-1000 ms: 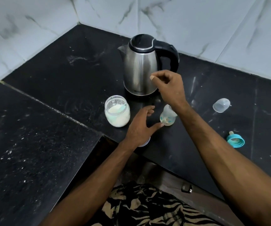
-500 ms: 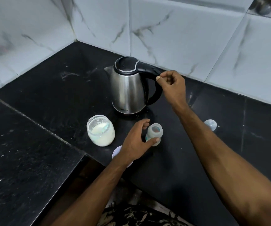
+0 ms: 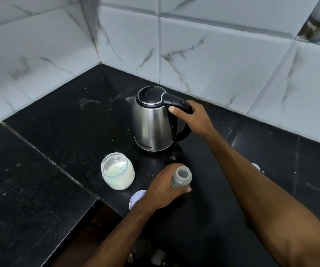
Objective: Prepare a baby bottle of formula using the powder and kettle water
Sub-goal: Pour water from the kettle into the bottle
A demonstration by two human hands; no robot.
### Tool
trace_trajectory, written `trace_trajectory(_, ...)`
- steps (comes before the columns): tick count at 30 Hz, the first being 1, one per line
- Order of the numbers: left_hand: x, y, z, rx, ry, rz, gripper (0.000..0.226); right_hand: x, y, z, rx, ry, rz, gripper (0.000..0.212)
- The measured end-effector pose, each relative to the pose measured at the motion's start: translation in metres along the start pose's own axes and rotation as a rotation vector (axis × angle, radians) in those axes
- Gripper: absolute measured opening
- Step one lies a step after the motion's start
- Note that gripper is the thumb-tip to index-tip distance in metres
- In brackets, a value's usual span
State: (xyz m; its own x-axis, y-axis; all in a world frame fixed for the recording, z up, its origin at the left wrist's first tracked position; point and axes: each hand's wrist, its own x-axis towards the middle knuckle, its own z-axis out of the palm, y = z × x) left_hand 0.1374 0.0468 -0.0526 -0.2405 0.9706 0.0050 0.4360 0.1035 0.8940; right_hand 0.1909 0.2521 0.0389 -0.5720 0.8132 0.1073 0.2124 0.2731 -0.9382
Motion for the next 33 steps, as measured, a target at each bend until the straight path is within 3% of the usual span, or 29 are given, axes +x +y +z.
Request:
trace_trajectory(8, 0.003, -0.002, -0.008, -0.053, 0.002, 0.029, 0.049, 0.014, 0.001, -0.007, 0.081, -0.177, 0.047, 0.056)
trace_trajectory(12, 0.012, -0.009, -0.014, -0.060, -0.027, 0.028, 0.051, 0.015, 0.001, -0.002, 0.129, -0.141, 0.062, 0.067)
trace_trajectory(16, 0.018, -0.011, -0.018, -0.077, -0.064, 0.027, 0.054, 0.015, 0.003, 0.002, 0.143, -0.091, 0.074, 0.047)
trace_trajectory(20, 0.022, -0.016, -0.023, -0.089, -0.092, 0.044, 0.056, 0.015, 0.003, 0.004, 0.145, -0.057, 0.073, 0.040)
trace_trajectory(33, 0.021, -0.015, -0.030, -0.064, -0.140, 0.083, 0.051, 0.015, 0.006, 0.006, 0.184, -0.052, 0.068, 0.052)
